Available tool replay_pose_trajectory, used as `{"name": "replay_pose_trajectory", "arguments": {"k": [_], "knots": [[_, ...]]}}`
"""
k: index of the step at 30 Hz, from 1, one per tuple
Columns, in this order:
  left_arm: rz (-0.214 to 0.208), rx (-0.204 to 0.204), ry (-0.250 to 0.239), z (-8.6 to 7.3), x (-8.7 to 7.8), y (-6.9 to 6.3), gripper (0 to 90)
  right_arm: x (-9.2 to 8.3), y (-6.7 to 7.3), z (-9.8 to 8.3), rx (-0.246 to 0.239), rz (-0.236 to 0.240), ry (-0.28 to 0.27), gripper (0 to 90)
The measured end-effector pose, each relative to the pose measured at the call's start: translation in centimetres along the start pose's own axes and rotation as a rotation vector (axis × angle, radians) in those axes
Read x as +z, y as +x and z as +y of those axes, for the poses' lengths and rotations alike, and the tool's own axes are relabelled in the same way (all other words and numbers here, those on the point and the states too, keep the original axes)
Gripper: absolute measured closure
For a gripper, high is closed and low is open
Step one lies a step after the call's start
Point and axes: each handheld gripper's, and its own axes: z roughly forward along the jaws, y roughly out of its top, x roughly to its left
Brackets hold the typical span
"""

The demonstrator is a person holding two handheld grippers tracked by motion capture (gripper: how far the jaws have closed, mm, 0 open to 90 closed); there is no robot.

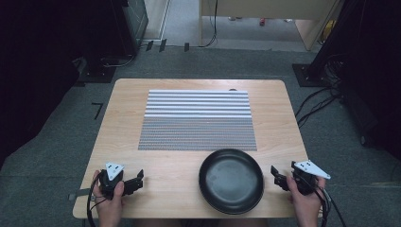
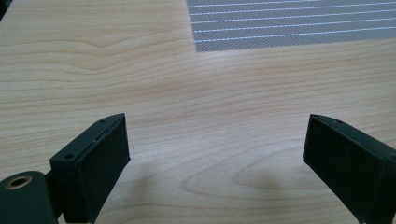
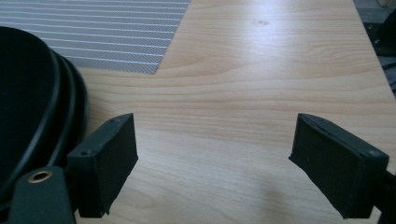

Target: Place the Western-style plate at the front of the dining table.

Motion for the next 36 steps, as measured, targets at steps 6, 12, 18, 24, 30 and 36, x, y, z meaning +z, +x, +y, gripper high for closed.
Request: {"name": "replay_pose_trajectory", "arguments": {"k": [6,12,18,24,30,36], "knots": [[-0.033,0.013,0.003,0.0,0.0,-1.2,6.8,-0.2,1.0,0.1,-0.015,0.032,-0.012,13.8],[-0.063,0.018,0.003,0.1,0.1,-2.3,6.8,-0.2,1.7,0.1,-0.022,0.056,-0.015,13.9],[-0.082,0.028,0.007,0.1,0.2,-3.1,6.8,-0.2,2.0,0.1,-0.02,0.07,-0.016,14.0],[-0.108,0.029,0.008,0.1,0.3,-4.0,6.8,-0.3,2.4,0.1,-0.016,0.072,-0.027,15.5],[-0.145,0.042,0.012,0.0,0.4,-5.5,6.8,-0.5,2.5,0.2,-0.003,0.09,-0.039,15.6],[-0.184,0.033,0.014,0.1,0.6,-6.7,6.8,-0.5,2.8,0.2,-0.003,0.105,-0.042,15.4]]}}
